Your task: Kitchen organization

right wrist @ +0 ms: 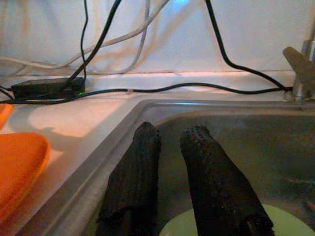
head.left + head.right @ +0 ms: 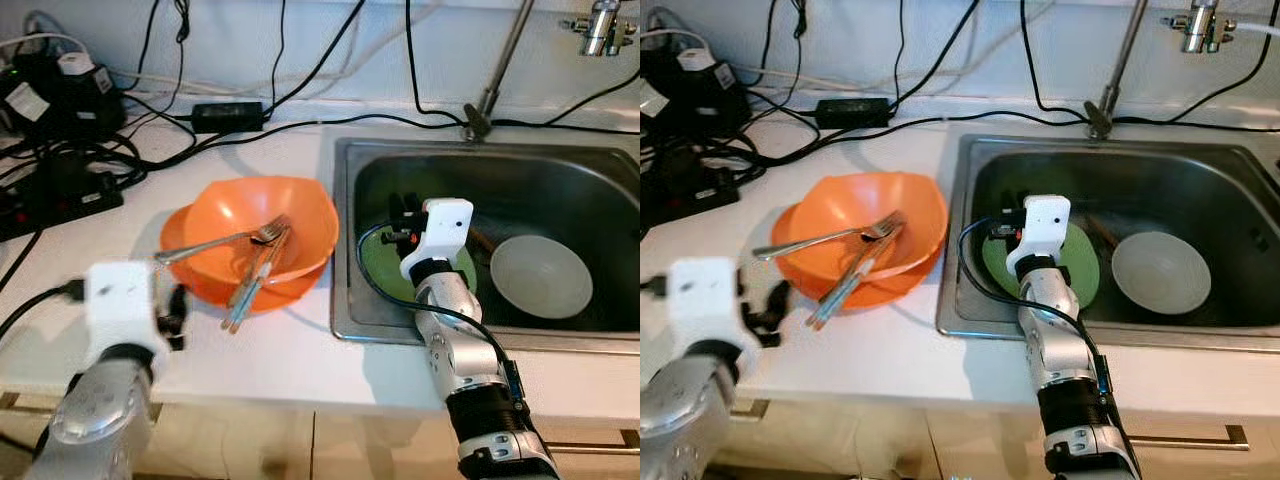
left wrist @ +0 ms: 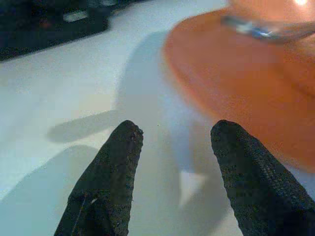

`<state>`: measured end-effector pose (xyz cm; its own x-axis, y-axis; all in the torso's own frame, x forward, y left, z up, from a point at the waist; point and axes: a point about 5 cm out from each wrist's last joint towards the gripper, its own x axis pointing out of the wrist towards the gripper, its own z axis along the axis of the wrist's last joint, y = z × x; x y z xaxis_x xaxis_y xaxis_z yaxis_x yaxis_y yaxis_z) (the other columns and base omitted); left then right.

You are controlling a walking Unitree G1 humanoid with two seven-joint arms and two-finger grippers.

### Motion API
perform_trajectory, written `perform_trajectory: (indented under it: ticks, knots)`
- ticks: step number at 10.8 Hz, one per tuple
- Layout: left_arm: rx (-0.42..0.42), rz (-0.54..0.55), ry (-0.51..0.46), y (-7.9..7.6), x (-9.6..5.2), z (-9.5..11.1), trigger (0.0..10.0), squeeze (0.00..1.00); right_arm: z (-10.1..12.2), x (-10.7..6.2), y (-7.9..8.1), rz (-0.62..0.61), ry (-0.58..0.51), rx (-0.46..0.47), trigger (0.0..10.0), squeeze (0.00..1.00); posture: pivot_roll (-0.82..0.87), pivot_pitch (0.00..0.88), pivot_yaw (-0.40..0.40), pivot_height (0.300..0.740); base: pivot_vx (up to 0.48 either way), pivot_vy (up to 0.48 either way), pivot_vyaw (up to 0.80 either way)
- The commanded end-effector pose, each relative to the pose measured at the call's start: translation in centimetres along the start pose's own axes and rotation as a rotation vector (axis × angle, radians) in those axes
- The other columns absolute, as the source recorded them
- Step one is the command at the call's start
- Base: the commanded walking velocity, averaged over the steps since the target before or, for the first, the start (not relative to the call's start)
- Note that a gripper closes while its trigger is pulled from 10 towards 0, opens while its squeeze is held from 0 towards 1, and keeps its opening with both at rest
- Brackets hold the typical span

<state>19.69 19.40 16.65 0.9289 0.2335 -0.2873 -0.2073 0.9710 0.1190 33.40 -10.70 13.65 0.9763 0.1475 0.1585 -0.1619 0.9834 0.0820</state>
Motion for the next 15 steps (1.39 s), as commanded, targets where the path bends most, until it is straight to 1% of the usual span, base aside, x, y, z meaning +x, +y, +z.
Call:
perform_trajectory:
  ticks: [1, 2, 3, 4, 5, 6, 7, 8, 9, 10, 11, 12, 13, 14, 15]
  knots:
    - [0.018, 0.080, 0.001, 1.0, 0.2, -0.8, 10.0, 0.00, -0.1, 0.1, 0.1, -0.001, -0.002, 0.024, 10.0, 0.00, 0.28, 0.024, 0.022, 0.740, 0.000, 0.000, 0.00]
    - [0.038, 0.157, 0.002, 2.0, 0.2, -1.6, 10.0, 0.00, -0.1, 0.1, 0.1, -0.001, -0.003, 0.025, 10.0, 0.00, 0.28, 0.024, 0.022, 0.740, 0.000, 0.000, 0.00]
    - [0.087, 0.288, -0.019, 3.8, 0.3, -2.1, 10.0, 0.00, -0.3, -0.1, 0.1, -0.001, -0.001, 0.025, 10.0, 0.00, 0.28, 0.018, 0.025, 0.740, 0.000, 0.000, 0.00]
    - [0.133, 0.431, -0.110, 5.8, 0.7, -1.6, 10.0, 0.00, -0.4, -0.1, 0.0, -0.005, -0.002, 0.021, 10.0, 0.00, 0.27, 0.013, 0.028, 0.740, 0.000, 0.000, 0.00]
    - [0.179, 0.485, -0.200, 6.2, 1.1, -0.6, 10.0, 0.00, -0.3, -0.1, 0.0, -0.007, -0.008, 0.023, 10.0, 0.00, 0.26, 0.007, 0.030, 0.740, 0.000, 0.000, 0.00]
    - [0.198, 0.536, -0.309, 6.4, 1.6, 0.7, 10.0, 0.00, -0.1, -0.1, 0.0, -0.009, -0.021, 0.023, 10.0, 0.00, 0.26, 0.006, 0.031, 0.740, 0.000, 0.000, 0.00]
    - [0.218, 0.525, -0.436, 5.8, 2.1, 2.5, 10.0, 0.00, 0.1, -0.1, -0.1, -0.017, -0.038, 0.020, 10.0, 0.00, 0.25, 0.000, 0.029, 0.740, 0.000, 0.000, 0.00]
    - [0.236, 0.434, -0.568, 4.3, 2.6, 4.2, 10.0, 0.00, 0.5, -0.1, -0.2, -0.022, -0.062, 0.009, 10.0, 0.00, 0.23, 0.000, 0.035, 0.740, 0.000, 0.000, 0.00]
    - [0.244, 0.320, -0.683, 2.1, 2.9, 5.9, 10.0, 0.00, 1.3, 0.0, -0.6, -0.042, -0.102, 0.001, 10.0, 0.00, 0.22, 0.000, 0.042, 0.740, 0.000, 0.000, 0.00]
    - [0.245, 0.207, -0.760, 0.0, 3.2, 6.9, 10.0, 0.00, 1.9, -0.1, -1.1, -0.063, -0.129, -0.013, 10.0, 0.00, 0.20, 0.000, 0.049, 0.740, 0.000, 0.000, 0.00]
    - [0.222, 0.118, -0.789, -1.5, 3.7, 7.2, 10.0, 0.00, 2.2, -0.1, -1.5, -0.081, -0.145, -0.028, 10.0, 0.00, 0.19, 0.000, 0.051, 0.740, 0.000, 0.000, 0.00]
    - [0.169, -0.072, -0.795, -4.6, 5.0, 7.6, 10.0, 0.00, 3.2, 0.0, -2.1, -0.109, -0.193, -0.070, 10.0, 0.00, 0.19, 0.000, 0.056, 0.740, 0.000, 0.000, 0.00]
    - [0.146, -0.123, -0.799, -4.9, 5.2, 7.6, 10.0, 0.00, 3.8, 0.1, -2.1, -0.109, -0.221, -0.088, 10.0, 0.00, 0.17, 0.000, 0.063, 0.740, 0.000, 0.000, 0.00]
    - [0.017, -0.173, -0.816, -6.3, 5.7, 8.3, 10.0, 0.00, 5.3, 0.3, -1.8, -0.096, -0.276, -0.116, 10.0, 0.00, 0.15, 0.000, 0.068, 0.740, 0.000, 0.000, 0.00]
    - [0.017, -0.196, -0.842, -7.6, 6.2, 9.0, 10.0, 0.00, 6.2, 0.4, -1.7, -0.106, -0.311, -0.108, 10.0, 0.00, 0.13, 0.000, 0.076, 0.740, 0.000, 0.000, 0.00]
